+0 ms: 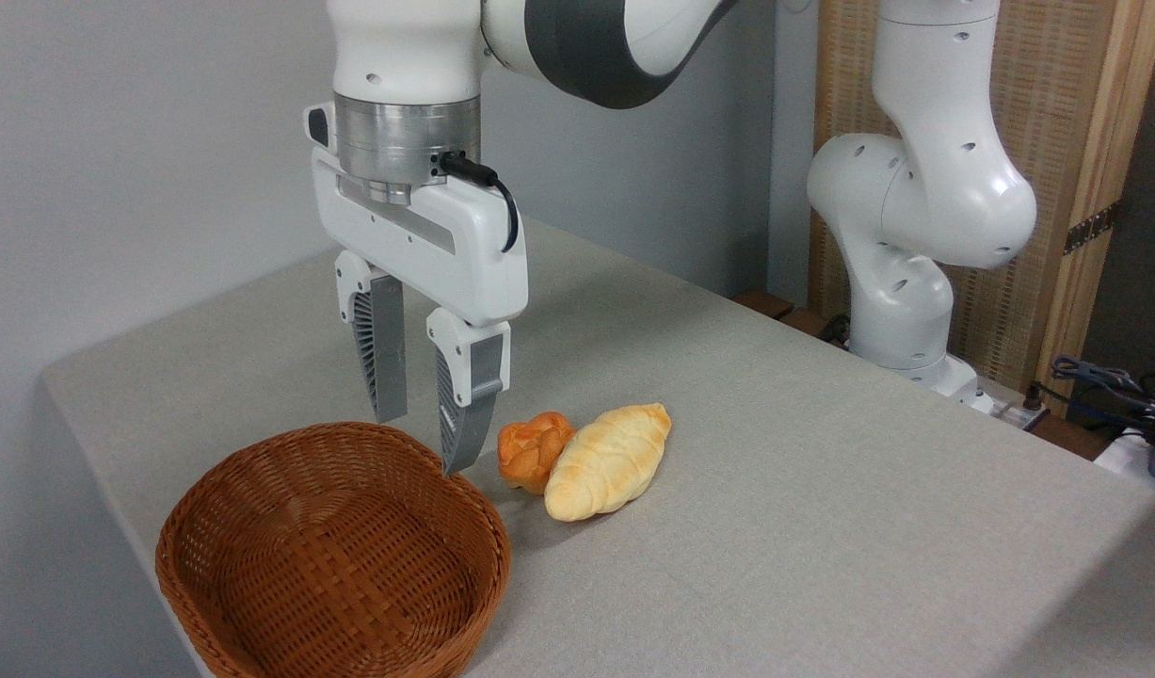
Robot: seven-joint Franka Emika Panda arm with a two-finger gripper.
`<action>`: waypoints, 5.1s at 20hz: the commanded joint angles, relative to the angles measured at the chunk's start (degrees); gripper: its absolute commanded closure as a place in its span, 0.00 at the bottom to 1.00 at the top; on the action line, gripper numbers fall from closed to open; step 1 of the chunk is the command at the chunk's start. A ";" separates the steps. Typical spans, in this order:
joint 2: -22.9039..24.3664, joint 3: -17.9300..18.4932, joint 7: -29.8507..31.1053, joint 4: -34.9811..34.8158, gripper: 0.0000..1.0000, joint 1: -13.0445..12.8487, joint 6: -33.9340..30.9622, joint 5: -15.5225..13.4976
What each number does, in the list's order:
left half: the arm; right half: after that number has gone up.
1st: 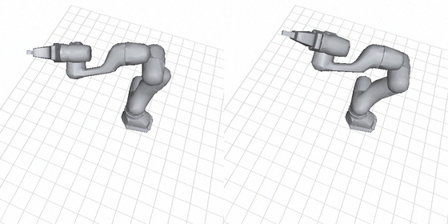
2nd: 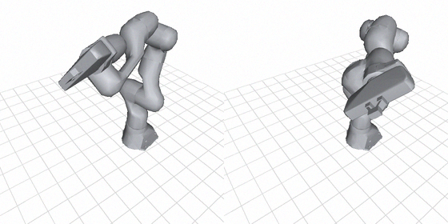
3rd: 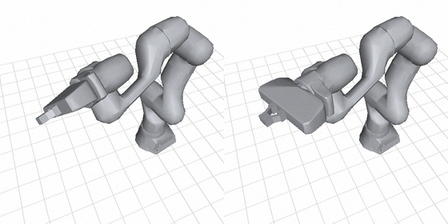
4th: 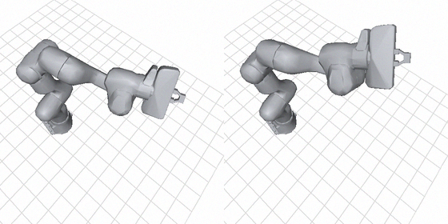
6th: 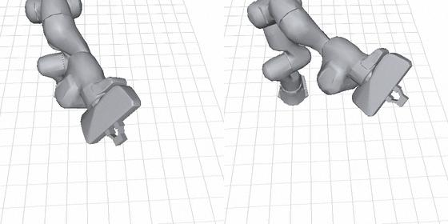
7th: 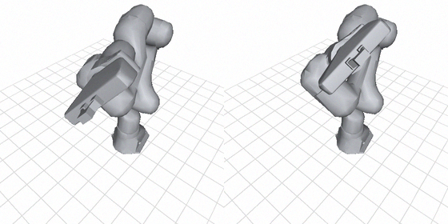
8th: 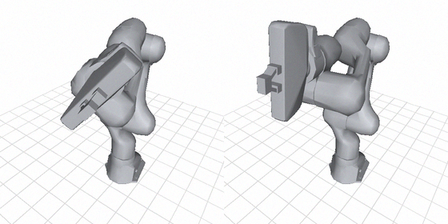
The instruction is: Put bread into the basket
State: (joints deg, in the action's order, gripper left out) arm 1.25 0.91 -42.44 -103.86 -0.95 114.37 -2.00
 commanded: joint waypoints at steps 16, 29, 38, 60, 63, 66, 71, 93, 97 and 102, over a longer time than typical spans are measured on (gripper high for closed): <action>-0.37 -1.08 -1.42 1.64 0.00 1.04 -1.34 -1.43; 1.91 -1.00 -2.21 -1.51 0.00 0.95 -5.82 -0.99; 6.84 -0.64 -2.30 -10.84 0.00 1.03 -8.97 -0.81; 1.12 -0.82 -3.09 -16.38 0.00 0.86 -12.41 -0.72; 0.60 -0.82 -3.44 -16.47 0.00 0.86 -12.41 -0.72; 0.51 -0.82 -3.62 -16.46 0.00 0.86 -12.33 -0.72; 0.24 -1.00 -3.71 -16.46 0.13 0.86 -11.54 -0.81; 0.51 -0.64 -7.22 -16.03 0.71 0.86 -11.62 -1.51; 1.21 -0.21 -8.10 -13.22 0.71 1.21 -13.20 -1.51; 1.21 -0.12 -8.10 -7.95 0.71 1.39 -14.96 -1.60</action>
State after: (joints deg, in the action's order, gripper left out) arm 2.12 0.43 -49.21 -115.10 0.15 101.65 -2.34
